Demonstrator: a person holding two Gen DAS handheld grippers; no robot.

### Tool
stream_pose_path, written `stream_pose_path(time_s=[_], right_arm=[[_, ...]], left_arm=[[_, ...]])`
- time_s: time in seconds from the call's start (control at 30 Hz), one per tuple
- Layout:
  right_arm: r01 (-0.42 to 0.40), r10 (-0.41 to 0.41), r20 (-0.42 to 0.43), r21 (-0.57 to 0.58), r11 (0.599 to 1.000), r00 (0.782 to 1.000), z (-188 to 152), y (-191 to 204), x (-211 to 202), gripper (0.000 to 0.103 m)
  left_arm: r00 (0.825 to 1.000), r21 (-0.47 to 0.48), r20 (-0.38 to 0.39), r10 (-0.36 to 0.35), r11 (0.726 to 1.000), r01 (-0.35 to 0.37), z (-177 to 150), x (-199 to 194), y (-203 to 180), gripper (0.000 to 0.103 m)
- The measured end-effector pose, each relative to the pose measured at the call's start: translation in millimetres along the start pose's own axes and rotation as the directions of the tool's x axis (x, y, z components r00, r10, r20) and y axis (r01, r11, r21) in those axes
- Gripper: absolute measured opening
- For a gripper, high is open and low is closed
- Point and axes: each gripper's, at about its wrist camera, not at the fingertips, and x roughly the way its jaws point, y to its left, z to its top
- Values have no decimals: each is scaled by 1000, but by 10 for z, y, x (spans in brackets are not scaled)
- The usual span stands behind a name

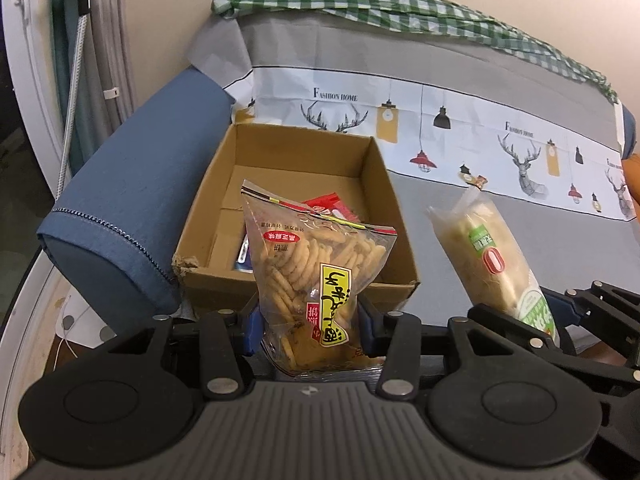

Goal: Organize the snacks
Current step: 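Carry the puff bag and cracker bag over the box with both tools, then lower the puff bag and cracker bag into the box with both tools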

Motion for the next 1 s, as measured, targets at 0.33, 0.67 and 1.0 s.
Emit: stream_pose_path(time_s=[0.33, 0.67, 1.0], right_arm=[[8, -9, -67, -7, 1000, 998, 36, -33, 274, 38], [19, -17, -92, 11, 1000, 996, 240, -83, 710, 38], [31, -28, -103, 32, 999, 994, 488, -180, 1372, 38]], left_arm=[[999, -3, -25, 28, 1000, -28, 156, 308, 186, 50], [999, -28, 2, 34, 999, -34, 582, 599, 426, 50], [999, -1, -35, 36, 999, -36, 1043, 1237, 461, 50]])
